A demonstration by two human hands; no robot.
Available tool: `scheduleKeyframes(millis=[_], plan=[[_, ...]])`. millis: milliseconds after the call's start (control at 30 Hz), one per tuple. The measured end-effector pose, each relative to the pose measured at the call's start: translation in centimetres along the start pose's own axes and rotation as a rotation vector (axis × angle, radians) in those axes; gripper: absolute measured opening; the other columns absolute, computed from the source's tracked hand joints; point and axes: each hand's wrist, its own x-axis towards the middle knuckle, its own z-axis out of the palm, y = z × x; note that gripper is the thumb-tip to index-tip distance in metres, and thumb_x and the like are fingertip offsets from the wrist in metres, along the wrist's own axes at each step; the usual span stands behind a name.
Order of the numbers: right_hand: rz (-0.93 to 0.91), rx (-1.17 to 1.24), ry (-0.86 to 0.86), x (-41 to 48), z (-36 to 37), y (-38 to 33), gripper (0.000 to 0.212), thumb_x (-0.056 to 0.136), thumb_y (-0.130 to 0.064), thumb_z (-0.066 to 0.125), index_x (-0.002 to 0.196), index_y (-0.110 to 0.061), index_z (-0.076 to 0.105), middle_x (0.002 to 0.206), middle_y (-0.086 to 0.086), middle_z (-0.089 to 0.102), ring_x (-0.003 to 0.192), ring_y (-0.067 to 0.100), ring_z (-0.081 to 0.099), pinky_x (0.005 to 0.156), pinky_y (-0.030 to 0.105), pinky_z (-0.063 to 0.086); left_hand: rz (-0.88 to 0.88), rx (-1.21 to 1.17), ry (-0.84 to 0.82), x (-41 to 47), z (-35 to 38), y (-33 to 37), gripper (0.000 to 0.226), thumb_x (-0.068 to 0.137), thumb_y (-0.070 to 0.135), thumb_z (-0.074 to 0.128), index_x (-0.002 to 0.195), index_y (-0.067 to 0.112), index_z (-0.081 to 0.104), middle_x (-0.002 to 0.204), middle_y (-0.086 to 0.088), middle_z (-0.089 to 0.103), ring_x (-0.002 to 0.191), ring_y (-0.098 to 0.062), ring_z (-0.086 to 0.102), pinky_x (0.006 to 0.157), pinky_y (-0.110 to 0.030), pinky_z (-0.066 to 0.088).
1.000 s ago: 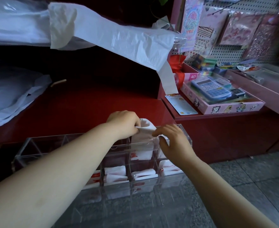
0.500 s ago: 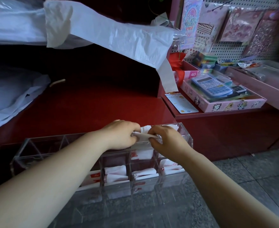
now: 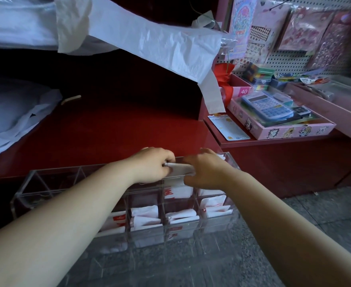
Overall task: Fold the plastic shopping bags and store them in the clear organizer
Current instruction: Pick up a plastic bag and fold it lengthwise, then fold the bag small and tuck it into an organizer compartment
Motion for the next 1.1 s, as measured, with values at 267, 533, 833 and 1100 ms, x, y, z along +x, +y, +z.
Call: scheduleKeyframes(millis=[267, 533, 833, 1100], plan=[[0.044, 0.054, 0.351, 0.5, 0.5, 1.2, 0.026, 0.087, -0.016, 0.057, 0.112, -0.010, 0.062, 0.107, 0.005, 0.064, 0.106, 0.024, 0.048, 0.081, 0.027, 0.027, -0.013, 0.203, 0.283, 0.1, 0.6, -0.4, 0.026, 0.090, 0.035, 0.051, 0.113, 0.028, 0.060, 0.114, 0.003, 0.059, 0.114, -0.017, 0.041, 0.088, -0.027, 0.022], [0.118, 0.029, 0.394, -0.2, 1.3, 1.5, 0.014, 0.082, -0.008, 0.062, 0.091, -0.009, 0.073, 0.091, 0.007, 0.070, 0.097, 0.032, 0.051, 0.080, 0.031, 0.030, 0.038, 0.101, 0.354, -0.1, 1.6, -1.1, 0.023, 0.093, 0.029, 0.049, 0.106, 0.027, 0.066, 0.116, 0.012, 0.061, 0.113, -0.012, 0.043, 0.087, -0.024, 0.019], [0.050, 0.091, 0.641, -1.5, -2.5, 0.5, 0.020, 0.072, -0.007, 0.054, 0.083, -0.001, 0.069, 0.084, 0.014, 0.068, 0.080, 0.037, 0.059, 0.071, 0.035, 0.043, 0.067, 0.067, 0.642, -6.7, 3.1, -4.3, 0.017, 0.081, 0.014, 0.060, 0.092, 0.009, 0.072, 0.095, -0.005, 0.072, 0.093, -0.025, 0.067, 0.088, -0.037, 0.040], [0.054, -0.272, 0.735, 3.7, -10.2, -6.5, 0.061, 0.082, -0.027, 0.064, 0.135, -0.010, 0.039, 0.147, 0.013, 0.028, 0.135, 0.031, 0.025, 0.110, 0.040, 0.020, -0.129, 0.165, 0.531, -11.6, 6.0, -9.5, 0.059, 0.096, 0.050, 0.005, 0.119, 0.015, 0.046, 0.115, -0.012, 0.065, 0.116, -0.020, 0.038, 0.111, -0.029, 0.001]])
